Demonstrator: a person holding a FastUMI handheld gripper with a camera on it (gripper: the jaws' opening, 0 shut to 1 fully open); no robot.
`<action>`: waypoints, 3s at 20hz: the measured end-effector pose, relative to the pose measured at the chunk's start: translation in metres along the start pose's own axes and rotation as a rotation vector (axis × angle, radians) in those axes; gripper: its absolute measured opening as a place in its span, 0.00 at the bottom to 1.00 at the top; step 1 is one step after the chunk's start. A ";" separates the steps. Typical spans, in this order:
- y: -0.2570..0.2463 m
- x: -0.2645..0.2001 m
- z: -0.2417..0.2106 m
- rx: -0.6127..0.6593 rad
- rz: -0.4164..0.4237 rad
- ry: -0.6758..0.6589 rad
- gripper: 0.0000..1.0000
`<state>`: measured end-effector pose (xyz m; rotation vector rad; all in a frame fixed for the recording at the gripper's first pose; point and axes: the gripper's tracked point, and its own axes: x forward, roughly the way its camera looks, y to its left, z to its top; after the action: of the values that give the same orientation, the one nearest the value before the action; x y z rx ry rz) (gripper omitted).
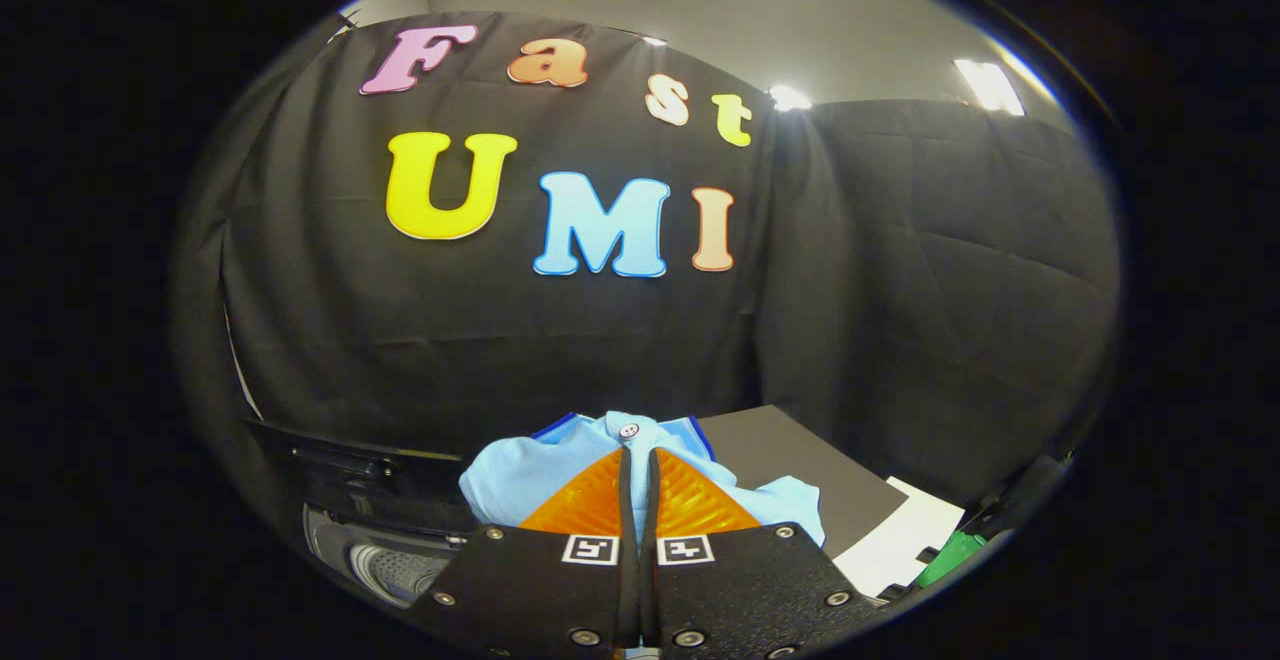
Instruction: Put the clothes into the washing machine and then close the washing machine lid.
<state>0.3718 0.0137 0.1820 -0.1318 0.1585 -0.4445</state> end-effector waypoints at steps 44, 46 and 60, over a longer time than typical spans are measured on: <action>0.281 -0.007 -0.247 0.019 0.359 0.435 0.00; 0.281 -0.004 -0.259 0.007 0.358 0.473 0.00; 0.286 0.006 -0.352 -0.174 0.409 0.683 0.00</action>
<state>0.4326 0.2348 -0.2094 -0.1101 0.8802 -0.0498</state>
